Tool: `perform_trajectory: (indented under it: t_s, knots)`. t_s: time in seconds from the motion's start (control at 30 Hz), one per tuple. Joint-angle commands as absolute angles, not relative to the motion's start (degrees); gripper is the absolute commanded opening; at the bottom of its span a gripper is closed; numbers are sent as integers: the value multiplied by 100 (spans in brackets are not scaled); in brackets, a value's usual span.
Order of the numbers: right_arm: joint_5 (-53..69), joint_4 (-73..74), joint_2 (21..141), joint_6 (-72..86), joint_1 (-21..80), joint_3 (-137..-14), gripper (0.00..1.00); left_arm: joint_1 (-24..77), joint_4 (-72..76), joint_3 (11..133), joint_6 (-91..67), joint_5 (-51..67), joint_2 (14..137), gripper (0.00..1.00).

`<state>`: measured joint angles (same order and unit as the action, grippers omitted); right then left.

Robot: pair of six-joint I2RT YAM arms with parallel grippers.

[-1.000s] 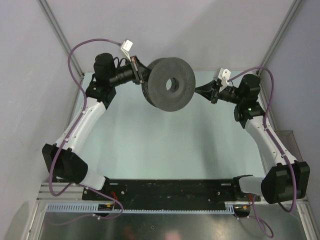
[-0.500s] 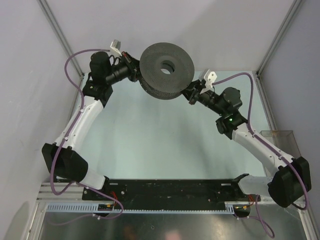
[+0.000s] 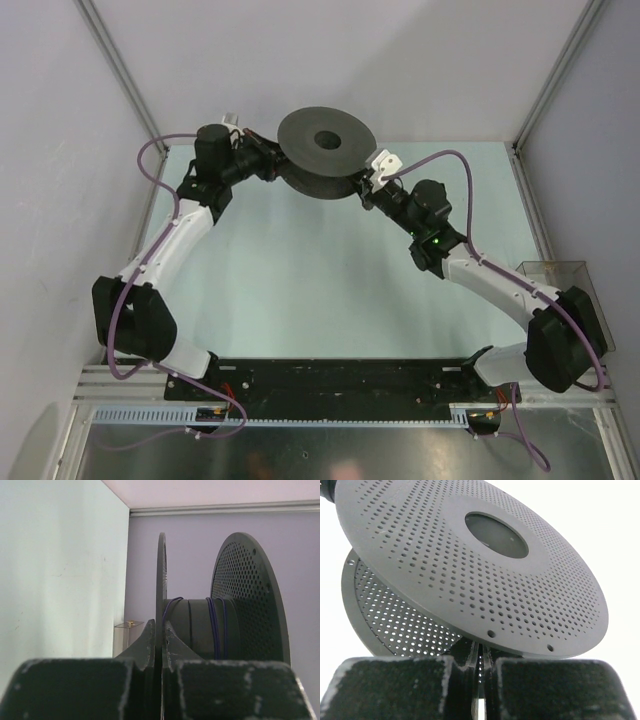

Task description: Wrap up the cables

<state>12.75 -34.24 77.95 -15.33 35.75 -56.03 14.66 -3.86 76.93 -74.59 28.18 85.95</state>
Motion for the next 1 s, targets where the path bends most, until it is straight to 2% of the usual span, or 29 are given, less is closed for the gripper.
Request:
perform_trajectory:
  t_s: [0.0,0.37,0.97]
  knots:
    - [1860,-3755,7844,-2197,4059,-5666,0,1861,265,7560,-7521,2433,8580,0]
    - [2386,-3537,7864,-3425,4179,-5661,0,2190,316,7365,-7552,2131,8672,0]
    - [2959,-3600,7805,-3550,4183,-5597,0,2419,299,7431,-7305,1996,8789,0]
